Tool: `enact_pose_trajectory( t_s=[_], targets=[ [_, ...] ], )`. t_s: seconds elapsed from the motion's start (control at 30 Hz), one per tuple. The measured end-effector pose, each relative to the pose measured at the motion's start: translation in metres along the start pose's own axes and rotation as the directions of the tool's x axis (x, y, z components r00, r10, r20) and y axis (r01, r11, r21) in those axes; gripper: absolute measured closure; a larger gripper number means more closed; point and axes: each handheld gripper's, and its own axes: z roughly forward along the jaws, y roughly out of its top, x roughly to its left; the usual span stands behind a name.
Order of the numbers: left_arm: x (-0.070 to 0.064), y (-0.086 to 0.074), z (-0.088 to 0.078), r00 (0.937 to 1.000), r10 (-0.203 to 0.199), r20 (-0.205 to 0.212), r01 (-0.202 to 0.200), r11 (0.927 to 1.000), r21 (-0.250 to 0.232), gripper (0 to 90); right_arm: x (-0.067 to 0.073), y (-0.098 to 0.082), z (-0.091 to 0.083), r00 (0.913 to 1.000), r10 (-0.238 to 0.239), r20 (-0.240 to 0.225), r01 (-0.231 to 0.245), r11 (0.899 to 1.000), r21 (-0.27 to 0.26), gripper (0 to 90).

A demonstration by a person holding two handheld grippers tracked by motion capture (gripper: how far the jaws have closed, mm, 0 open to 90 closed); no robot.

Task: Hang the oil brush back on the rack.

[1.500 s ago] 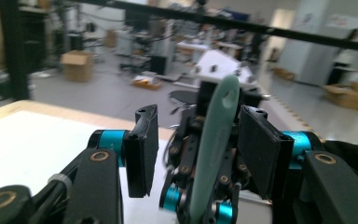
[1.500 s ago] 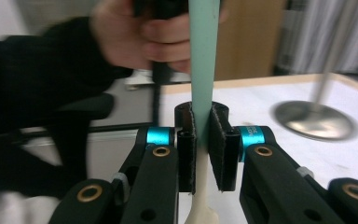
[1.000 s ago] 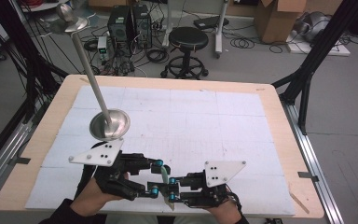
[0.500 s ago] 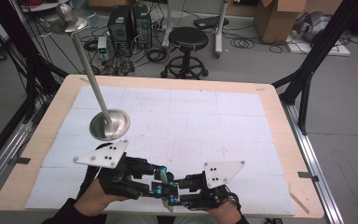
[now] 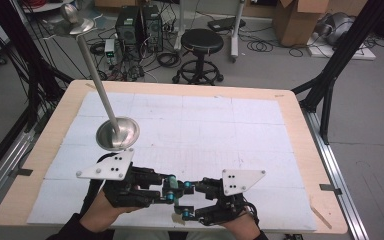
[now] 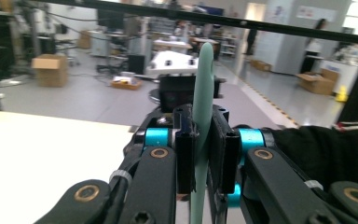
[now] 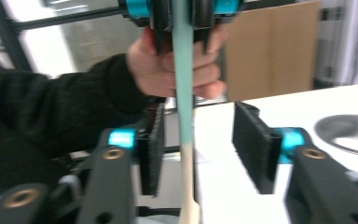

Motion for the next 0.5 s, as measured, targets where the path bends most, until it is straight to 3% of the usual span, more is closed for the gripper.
enact_pose_trajectory(
  t_s=[0.07,0.13,0.17,0.23,0.27,0.3,0.33,0.4,0.43,0.47,0.5],
  targets=[
    [0.002,0.001,-0.003,0.9995,0.000,-0.031,0.000,1.0000,-0.006,81.8,-0.001,0.001,-0.005,0.9995,-0.003,0.033,0.003,1.000,-0.003,46.1],
    [0.005,0.002,-0.012,0.9957,-0.002,-0.093,0.000,0.9999,-0.013,81.9,-0.002,0.002,-0.014,0.9950,0.003,0.100,-0.002,1.000,-0.011,39.6],
    [0.005,0.002,-0.012,0.9957,-0.002,-0.093,0.000,0.9999,-0.013,81.9,-0.002,0.002,-0.014,0.9950,0.003,0.100,-0.002,1.000,-0.011,39.6],
    [0.008,0.002,-0.017,0.9917,-0.003,-0.129,0.001,0.9999,-0.017,82.0,-0.004,0.003,-0.023,0.9850,0.004,0.172,-0.003,1.000,-0.009,34.4],
    [0.010,0.002,-0.020,0.9891,-0.004,-0.147,0.001,0.9999,-0.017,82.0,-0.004,0.003,-0.023,0.9850,0.004,0.172,-0.003,1.000,-0.009,34.4],
    [0.011,0.003,-0.023,0.9860,-0.004,-0.167,0.002,0.9998,-0.018,82.0,-0.005,0.003,-0.030,0.9737,0.007,0.228,-0.008,1.000,0.003,30.5],
    [0.014,0.003,-0.027,0.9830,-0.002,-0.184,0.000,0.9999,-0.015,82.0,-0.005,0.003,-0.030,0.9737,0.007,0.228,-0.008,1.000,0.003,30.5],
    [0.018,0.005,-0.033,0.9742,-0.008,-0.225,0.004,0.9998,-0.018,82.1,-0.006,0.003,-0.037,0.9600,0.021,0.279,-0.024,1.000,0.008,27.2],
    [0.023,0.007,-0.040,0.9621,-0.018,-0.272,0.015,0.9998,-0.010,82.2,-0.007,0.001,-0.045,0.9453,0.022,0.325,-0.027,1.000,0.012,25.6],
    [0.023,0.007,-0.040,0.9621,-0.018,-0.272,0.015,0.9998,-0.010,82.2,-0.007,0.001,-0.045,0.9453,0.022,0.325,-0.027,1.000,0.012,25.6],
    [0.026,0.008,-0.043,0.9545,-0.019,-0.297,0.017,0.9998,-0.010,82.2,-0.008,-0.001,-0.054,0.9292,0.026,0.369,-0.036,0.999,0.019,23.7]
  ],
)
